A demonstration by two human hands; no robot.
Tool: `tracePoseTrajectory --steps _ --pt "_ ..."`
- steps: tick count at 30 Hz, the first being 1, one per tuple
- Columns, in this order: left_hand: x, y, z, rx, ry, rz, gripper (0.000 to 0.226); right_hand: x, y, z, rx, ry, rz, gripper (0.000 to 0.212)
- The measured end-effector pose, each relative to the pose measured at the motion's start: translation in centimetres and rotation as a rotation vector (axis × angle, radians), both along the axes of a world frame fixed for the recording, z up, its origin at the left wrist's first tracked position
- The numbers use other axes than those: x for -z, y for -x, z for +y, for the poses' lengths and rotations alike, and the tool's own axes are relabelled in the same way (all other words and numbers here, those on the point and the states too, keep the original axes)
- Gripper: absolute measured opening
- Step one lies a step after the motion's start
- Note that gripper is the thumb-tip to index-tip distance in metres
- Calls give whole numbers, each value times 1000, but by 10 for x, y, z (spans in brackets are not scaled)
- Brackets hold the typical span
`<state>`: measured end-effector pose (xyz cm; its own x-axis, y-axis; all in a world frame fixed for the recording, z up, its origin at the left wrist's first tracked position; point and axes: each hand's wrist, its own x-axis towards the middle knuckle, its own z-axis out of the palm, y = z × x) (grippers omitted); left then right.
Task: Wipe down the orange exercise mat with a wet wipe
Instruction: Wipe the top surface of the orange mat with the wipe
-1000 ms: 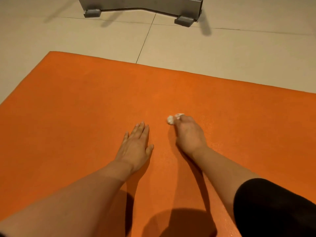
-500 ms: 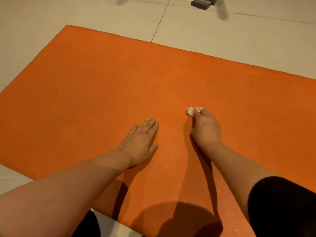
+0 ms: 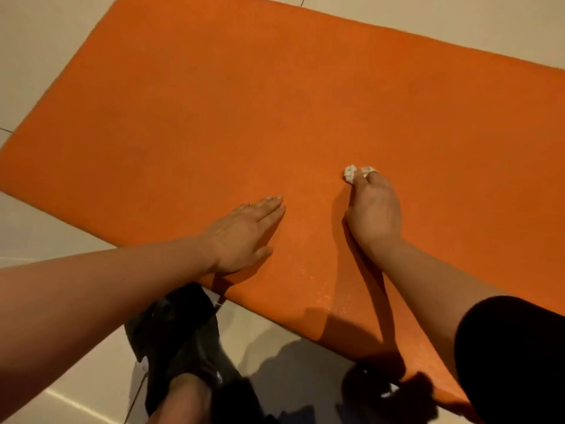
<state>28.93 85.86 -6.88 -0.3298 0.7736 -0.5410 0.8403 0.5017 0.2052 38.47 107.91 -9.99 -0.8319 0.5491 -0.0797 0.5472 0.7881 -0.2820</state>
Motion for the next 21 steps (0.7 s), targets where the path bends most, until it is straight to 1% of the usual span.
tracePoseTrajectory --steps 2,4,5,7,8,9,11,12,13,14,15,17,18,20,21 --pt "0 -12 -16 1 1 -14 80 5 -4 -41 -17 67 16 45" --pt "2 -23 -22 -19 -15 -17 81 6 -12 -80 -151 85 43 47" --pt "1 -27 -23 -22 -16 -19 82 4 -16 -88 -224 93 39 50" --pt "1 -32 -24 -2 -11 -15 86 -2 -22 -81 -346 69 -7 53" --pt "1 -32 -26 22 -7 -18 89 -3 -26 -69 -353 28 -47 53" --pt "0 -32 -29 47 -3 -27 93 -3 -31 -56 -301 -16 -65 51" --pt "1 -33 -37 89 3 -47 102 -2 -41 -40 -72 -55 -63 48" --pt "1 -34 -41 111 7 -48 107 -2 -43 -47 16 -39 -55 48" --pt "2 -35 -45 134 8 -41 111 -3 -43 -63 49 -7 -28 47" --pt "2 -36 -48 155 8 -31 115 -3 -41 -83 31 35 -2 46" --pt "3 -36 -50 174 9 -20 118 -4 -40 -105 -30 82 13 46" --pt "4 -35 -53 207 10 3 119 -7 -43 -143 -189 170 13 49" --pt "4 -34 -55 222 13 16 117 -8 -48 -153 -232 191 2 52" --pt "4 -32 -62 218 7 43 116 -8 -61 -150 -236 137 -26 56" --pt "4 -31 -66 198 0 54 116 -7 -69 -144 -187 88 -22 56"
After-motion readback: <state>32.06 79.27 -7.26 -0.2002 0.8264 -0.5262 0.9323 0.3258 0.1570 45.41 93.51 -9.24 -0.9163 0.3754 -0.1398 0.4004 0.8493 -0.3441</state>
